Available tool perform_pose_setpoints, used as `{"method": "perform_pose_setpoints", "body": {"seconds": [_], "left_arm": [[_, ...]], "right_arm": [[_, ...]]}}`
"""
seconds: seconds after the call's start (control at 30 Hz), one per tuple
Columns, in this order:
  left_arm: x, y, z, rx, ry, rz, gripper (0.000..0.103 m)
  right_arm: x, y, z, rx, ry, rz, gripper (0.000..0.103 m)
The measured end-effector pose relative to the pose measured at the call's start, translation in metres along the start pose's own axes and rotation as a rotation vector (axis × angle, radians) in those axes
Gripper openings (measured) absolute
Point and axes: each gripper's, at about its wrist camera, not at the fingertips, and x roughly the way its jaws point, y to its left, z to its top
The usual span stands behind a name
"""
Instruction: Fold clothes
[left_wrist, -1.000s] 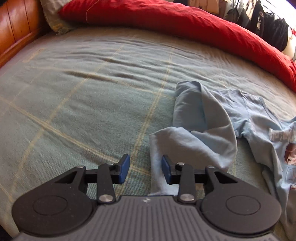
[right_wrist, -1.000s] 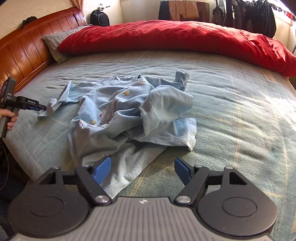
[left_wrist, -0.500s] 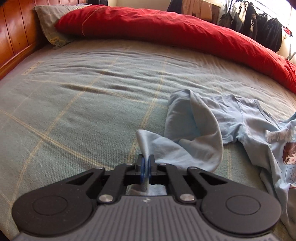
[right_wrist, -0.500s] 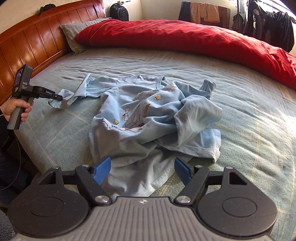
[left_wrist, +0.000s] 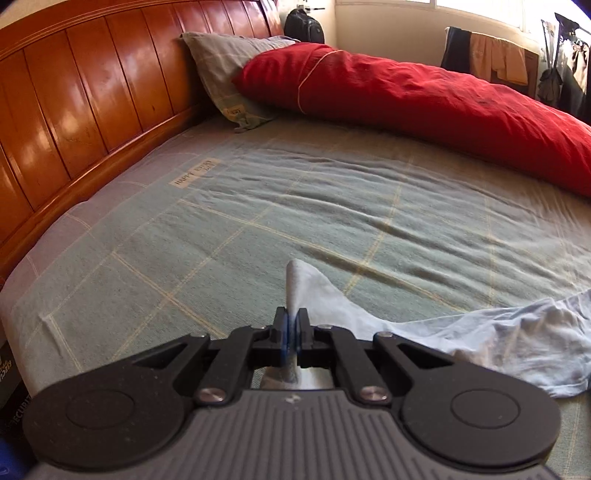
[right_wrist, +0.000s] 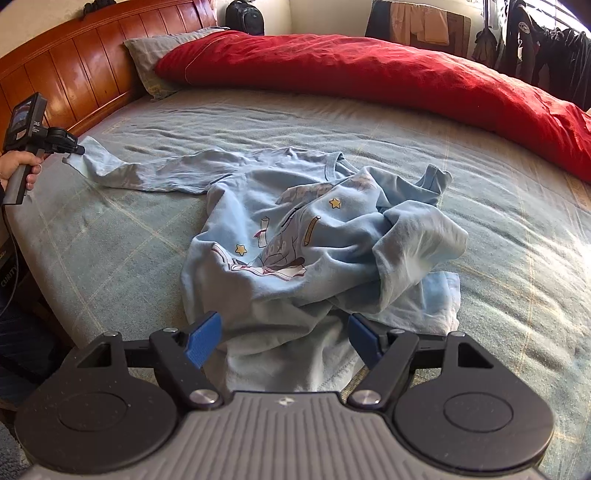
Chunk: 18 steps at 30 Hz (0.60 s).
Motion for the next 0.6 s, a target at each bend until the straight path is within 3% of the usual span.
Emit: {"method": "perform_pose_setpoints", "body": {"seconds": [0.13, 0.33, 0.43, 0.5, 0.6], "left_arm": [[0.009, 0.013, 0.009, -0.016, -0.003, 0.018, 0.002], [0.032, 0.021, 0.002, -0.028, 0.058, 0.059, 0.003], [0.043, 0.023, -0.005, -0.032, 0.086, 0.046, 0.022], [0.045, 0.022, -0.008, -0.023, 0.09, 0.064, 0.041], [0.046, 0.02, -0.01, -0.016, 0.1, 0.067, 0.042]], "right_arm": [[0.007, 0.001, 0.005, 0.003, 0.007, -0.009, 0.08], [0.013, 0.004, 0.012, -0.003, 0.009, -0.008, 0.079], [0.015, 0.005, 0.013, -0.007, 0.012, -0.007, 0.08], [0.016, 0.005, 0.014, -0.008, 0.014, -0.006, 0.08], [0.016, 0.004, 0.013, -0.004, 0.014, -0.004, 0.08]]}}
